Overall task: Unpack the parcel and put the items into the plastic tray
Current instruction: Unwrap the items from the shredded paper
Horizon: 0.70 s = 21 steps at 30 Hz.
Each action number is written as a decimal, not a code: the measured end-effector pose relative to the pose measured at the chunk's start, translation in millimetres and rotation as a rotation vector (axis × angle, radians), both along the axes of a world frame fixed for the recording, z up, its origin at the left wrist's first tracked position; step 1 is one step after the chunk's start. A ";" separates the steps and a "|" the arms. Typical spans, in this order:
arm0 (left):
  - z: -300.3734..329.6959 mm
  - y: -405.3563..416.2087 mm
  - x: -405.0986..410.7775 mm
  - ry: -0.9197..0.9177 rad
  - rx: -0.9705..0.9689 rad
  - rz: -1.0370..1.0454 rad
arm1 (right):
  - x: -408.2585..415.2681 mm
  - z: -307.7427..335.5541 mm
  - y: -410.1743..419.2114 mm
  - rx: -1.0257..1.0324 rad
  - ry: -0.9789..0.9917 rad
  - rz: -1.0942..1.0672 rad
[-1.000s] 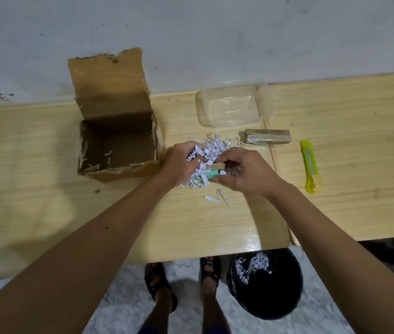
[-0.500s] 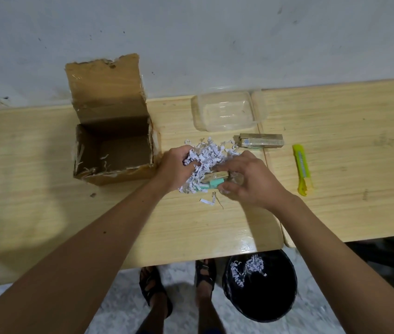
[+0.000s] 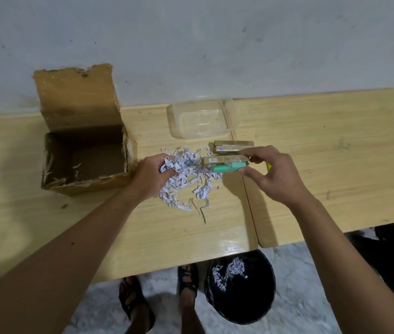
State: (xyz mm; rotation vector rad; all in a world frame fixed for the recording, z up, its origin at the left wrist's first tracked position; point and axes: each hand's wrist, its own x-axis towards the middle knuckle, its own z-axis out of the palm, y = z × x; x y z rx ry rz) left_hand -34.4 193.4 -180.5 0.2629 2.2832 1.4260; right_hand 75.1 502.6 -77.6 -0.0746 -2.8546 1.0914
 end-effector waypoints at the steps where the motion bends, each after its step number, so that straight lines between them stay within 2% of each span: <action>1: 0.1 -0.2 0.5 0.009 -0.010 0.003 | -0.7 -0.2 6.1 -0.002 -0.007 -0.044; 7: 2.0 0.0 1.1 0.029 -0.060 0.020 | -5.1 -21.0 30.2 0.042 -0.074 -0.191; 18: 18.7 6.9 9.7 0.071 -0.110 0.018 | -17.2 -58.2 19.5 0.120 -0.057 -0.228; 21: 23.4 5.8 12.6 0.049 -0.046 0.034 | -15.7 -60.6 16.3 0.150 -0.053 -0.237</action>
